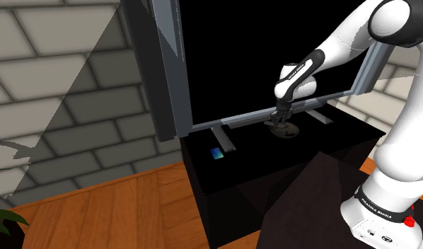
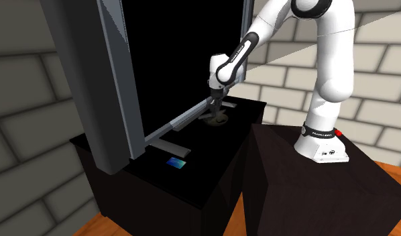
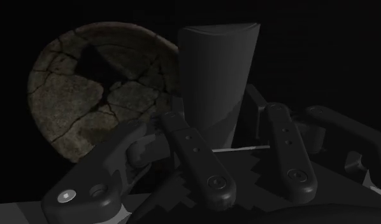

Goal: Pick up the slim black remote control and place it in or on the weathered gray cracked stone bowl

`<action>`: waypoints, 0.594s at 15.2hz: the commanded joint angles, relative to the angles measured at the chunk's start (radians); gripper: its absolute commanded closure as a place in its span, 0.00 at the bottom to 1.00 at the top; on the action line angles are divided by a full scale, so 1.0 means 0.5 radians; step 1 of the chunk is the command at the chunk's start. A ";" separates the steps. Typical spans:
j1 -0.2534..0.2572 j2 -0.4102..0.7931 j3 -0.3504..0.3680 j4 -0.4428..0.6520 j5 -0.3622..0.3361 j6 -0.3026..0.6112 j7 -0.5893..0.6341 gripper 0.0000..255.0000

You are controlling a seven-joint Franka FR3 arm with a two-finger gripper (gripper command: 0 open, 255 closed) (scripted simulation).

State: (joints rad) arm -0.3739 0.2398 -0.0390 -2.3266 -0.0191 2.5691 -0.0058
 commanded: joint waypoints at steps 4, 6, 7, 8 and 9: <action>-0.179 0.056 -0.071 0.061 0.041 0.000 -0.284 1.00; -0.217 0.094 -0.081 0.079 0.052 0.020 -0.341 1.00; -0.219 0.118 -0.080 0.079 0.055 0.044 -0.343 1.00; -0.220 0.142 -0.078 0.080 0.058 0.068 -0.345 1.00; -0.221 0.166 -0.076 0.081 0.061 0.091 -0.346 1.00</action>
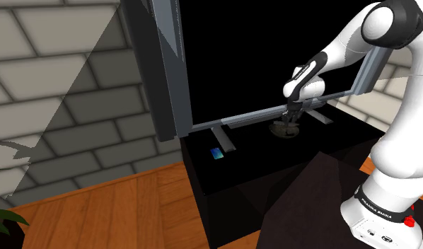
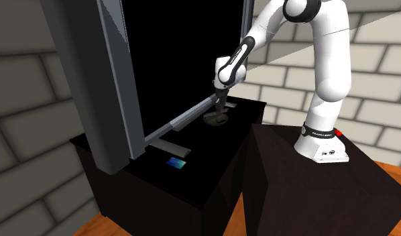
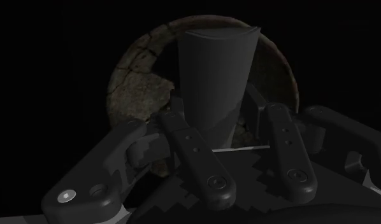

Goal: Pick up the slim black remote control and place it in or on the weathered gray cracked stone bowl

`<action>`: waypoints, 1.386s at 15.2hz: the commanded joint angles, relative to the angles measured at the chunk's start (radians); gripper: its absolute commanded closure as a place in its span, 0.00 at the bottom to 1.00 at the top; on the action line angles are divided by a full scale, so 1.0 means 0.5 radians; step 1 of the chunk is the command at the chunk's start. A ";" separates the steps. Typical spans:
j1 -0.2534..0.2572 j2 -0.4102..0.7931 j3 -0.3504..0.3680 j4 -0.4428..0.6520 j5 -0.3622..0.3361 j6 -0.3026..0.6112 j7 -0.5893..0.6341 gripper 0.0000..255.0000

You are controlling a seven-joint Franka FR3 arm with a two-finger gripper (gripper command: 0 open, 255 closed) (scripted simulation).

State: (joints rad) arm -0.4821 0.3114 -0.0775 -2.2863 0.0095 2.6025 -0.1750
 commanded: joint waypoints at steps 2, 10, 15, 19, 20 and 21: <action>-0.008 0.073 0.004 0.003 0.009 0.070 -0.011 1.00; -0.015 0.198 0.014 0.019 0.023 0.179 -0.019 1.00; -0.014 0.198 0.014 0.019 0.023 0.179 -0.019 0.00; -0.013 0.198 0.014 0.019 0.023 0.180 -0.018 0.00; -0.015 0.198 0.014 0.019 0.023 0.179 -0.020 0.00; -0.010 0.133 0.009 0.009 0.016 0.124 -0.015 0.00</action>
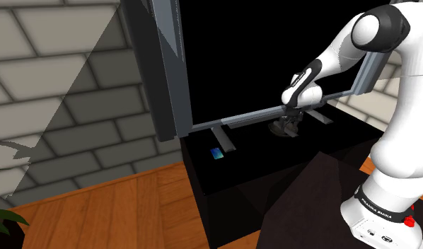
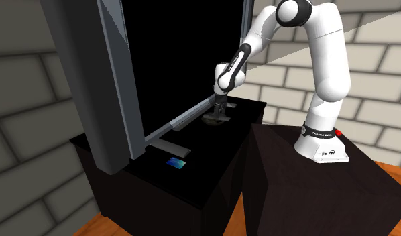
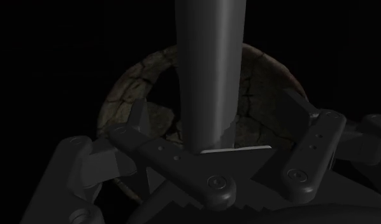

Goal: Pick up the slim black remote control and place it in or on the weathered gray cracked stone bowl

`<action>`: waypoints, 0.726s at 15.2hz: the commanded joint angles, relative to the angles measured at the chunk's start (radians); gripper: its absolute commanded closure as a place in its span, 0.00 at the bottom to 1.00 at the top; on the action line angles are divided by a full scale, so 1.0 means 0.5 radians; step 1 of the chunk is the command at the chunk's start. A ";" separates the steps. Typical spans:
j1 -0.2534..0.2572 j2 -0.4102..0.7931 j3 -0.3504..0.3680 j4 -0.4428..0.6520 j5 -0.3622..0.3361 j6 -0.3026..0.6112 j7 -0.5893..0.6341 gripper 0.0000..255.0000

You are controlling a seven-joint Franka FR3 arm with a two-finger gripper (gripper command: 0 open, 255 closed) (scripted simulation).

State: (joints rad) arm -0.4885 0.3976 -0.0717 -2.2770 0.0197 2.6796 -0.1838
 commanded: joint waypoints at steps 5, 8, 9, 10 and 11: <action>0.016 -0.214 -0.016 -0.023 -0.024 -0.190 0.017 0.00; 0.016 -0.213 -0.016 -0.023 -0.024 -0.190 0.017 0.00; 0.016 -0.213 -0.016 -0.023 -0.024 -0.190 0.017 0.00; 0.016 -0.213 -0.016 -0.023 -0.024 -0.190 0.017 0.00; 0.016 -0.213 -0.016 -0.023 -0.024 -0.190 0.017 0.00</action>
